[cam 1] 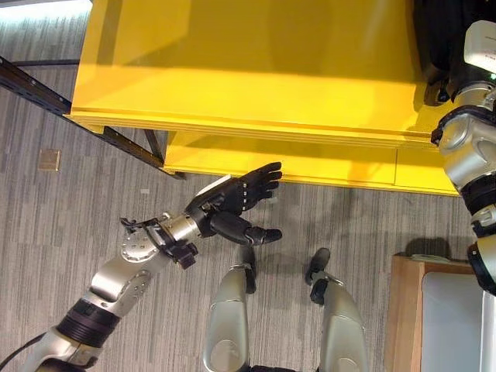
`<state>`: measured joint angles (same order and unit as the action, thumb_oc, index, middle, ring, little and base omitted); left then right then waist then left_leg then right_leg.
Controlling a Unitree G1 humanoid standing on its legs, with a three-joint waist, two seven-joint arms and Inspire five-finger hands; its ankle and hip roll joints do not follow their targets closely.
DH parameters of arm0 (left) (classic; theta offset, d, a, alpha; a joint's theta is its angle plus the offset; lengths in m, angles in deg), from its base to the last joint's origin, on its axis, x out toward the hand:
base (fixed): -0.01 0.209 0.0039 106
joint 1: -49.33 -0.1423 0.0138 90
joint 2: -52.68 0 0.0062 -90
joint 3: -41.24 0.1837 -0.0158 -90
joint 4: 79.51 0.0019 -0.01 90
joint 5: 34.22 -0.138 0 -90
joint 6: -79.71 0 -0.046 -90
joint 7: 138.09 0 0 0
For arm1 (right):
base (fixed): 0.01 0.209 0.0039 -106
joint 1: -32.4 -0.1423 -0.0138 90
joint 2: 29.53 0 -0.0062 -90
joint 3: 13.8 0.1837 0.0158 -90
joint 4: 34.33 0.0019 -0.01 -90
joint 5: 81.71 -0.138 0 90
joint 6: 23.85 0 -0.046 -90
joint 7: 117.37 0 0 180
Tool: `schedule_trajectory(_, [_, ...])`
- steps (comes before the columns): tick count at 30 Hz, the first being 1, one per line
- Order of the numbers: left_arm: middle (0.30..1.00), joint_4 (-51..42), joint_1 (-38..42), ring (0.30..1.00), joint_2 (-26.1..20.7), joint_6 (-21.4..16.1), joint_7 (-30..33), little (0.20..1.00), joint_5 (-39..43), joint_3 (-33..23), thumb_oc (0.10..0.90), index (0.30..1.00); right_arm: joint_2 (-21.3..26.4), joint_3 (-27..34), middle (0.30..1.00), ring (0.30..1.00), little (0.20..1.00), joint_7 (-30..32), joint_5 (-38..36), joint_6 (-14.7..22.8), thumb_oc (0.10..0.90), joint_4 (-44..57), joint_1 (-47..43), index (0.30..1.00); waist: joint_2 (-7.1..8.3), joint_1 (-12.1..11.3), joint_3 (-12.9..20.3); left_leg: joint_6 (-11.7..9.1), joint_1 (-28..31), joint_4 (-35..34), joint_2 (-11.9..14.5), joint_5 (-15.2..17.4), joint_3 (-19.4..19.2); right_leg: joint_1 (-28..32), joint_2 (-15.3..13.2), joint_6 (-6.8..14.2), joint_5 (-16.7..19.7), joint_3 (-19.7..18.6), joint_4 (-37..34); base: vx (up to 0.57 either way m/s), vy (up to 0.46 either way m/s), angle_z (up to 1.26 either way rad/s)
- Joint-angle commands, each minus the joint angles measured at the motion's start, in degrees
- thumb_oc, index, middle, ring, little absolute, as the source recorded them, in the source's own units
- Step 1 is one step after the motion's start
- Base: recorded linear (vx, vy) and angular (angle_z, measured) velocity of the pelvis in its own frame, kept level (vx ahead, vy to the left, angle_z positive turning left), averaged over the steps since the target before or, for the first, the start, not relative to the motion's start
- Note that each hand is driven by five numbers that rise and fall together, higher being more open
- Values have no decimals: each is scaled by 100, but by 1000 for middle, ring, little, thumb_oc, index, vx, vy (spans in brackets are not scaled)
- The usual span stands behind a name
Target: Move parts from the plastic box to the shelf.
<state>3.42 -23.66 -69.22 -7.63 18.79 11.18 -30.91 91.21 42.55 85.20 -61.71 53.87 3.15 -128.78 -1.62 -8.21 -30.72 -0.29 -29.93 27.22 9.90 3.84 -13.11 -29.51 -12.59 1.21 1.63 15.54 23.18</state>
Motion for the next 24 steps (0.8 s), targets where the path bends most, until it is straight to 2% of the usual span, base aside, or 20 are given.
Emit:
schedule_trajectory(1, [1000,-814,164,1000,-82,-294,-163,1000,501,-254,900,1000,710,-412,300,300,300,7,-65,15,400,323,-1171,300,78,-203,92,-310,447,-164,182,149,252,234,-188,383,-592,75,442,66,6,-1])
schedule_trajectory(6, [1000,-812,215,1000,-84,-266,-157,1000,528,-234,900,1000,647,-459,300,300,300,-207,-209,38,400,334,-1163,300,62,-218,92,-317,447,-214,175,108,268,229,-202,371,-622,83,486,16,8,2])
schedule_trajectory(7, [1000,-788,269,1000,-94,-256,-180,1000,603,-225,900,1000,576,-545,300,300,300,-420,-239,89,400,321,-1177,300,55,-233,92,-312,437,-217,169,96,267,225,-216,364,-624,99,498,0,0,0])
schedule_trajectory(8, [1000,-779,305,1000,-82,-234,-190,1000,605,-221,900,1000,546,-581,404,404,404,-483,-321,130,475,292,-1193,404,51,-239,92,-310,417,-201,168,95,271,212,-223,361,-625,103,513,0,0,0])
schedule_trajectory(9, [1000,-779,341,1000,-102,-208,-183,1000,630,-210,900,1000,511,-615,564,564,564,-678,-458,170,588,275,-1237,564,49,-245,92,-314,408,-189,168,95,275,208,-229,360,-628,108,524,0,0,0])
schedule_trajectory(10, [1000,-780,358,1000,-112,-156,-204,1000,654,-230,900,1000,480,-660,1000,1000,1000,-992,-422,150,900,298,-1284,1000,46,-251,92,-321,407,-177,169,96,270,211,-239,359,-632,114,540,0,0,0])
schedule_trajectory(12, [1000,-808,348,1000,-130,-115,-215,1000,698,-252,900,1000,512,-806,1000,1000,1000,-1365,-545,295,900,295,-1255,1000,59,-254,92,-326,392,-146,176,97,277,206,-245,352,-633,103,564,10,8,2])
schedule_trajectory(17, [1000,-819,422,1000,-161,-53,-226,1000,629,-227,900,1000,492,-1015,1000,1000,1000,-2087,-672,375,900,446,-1267,1000,104,-250,92,-325,410,-112,197,107,264,235,-255,352,-640,106,590,7,4,1])
schedule_trajectory(21, [1000,-844,339,1000,-213,18,-288,1000,662,-325,900,1000,614,-1163,1000,1000,1000,-2760,-642,149,900,544,-1154,1000,160,-237,92,-327,407,-83,230,100,254,245,-247,362,-633,98,610,0,0,0])
schedule_trajectory(24, [1000,-851,201,1000,-197,-55,-455,1000,652,-362,900,1000,698,-1223,1000,1000,1000,-2911,-433,35,900,695,-959,1000,195,-222,92,-377,517,-61,240,211,272,344,-225,423,-738,58,657,64,-6,0])
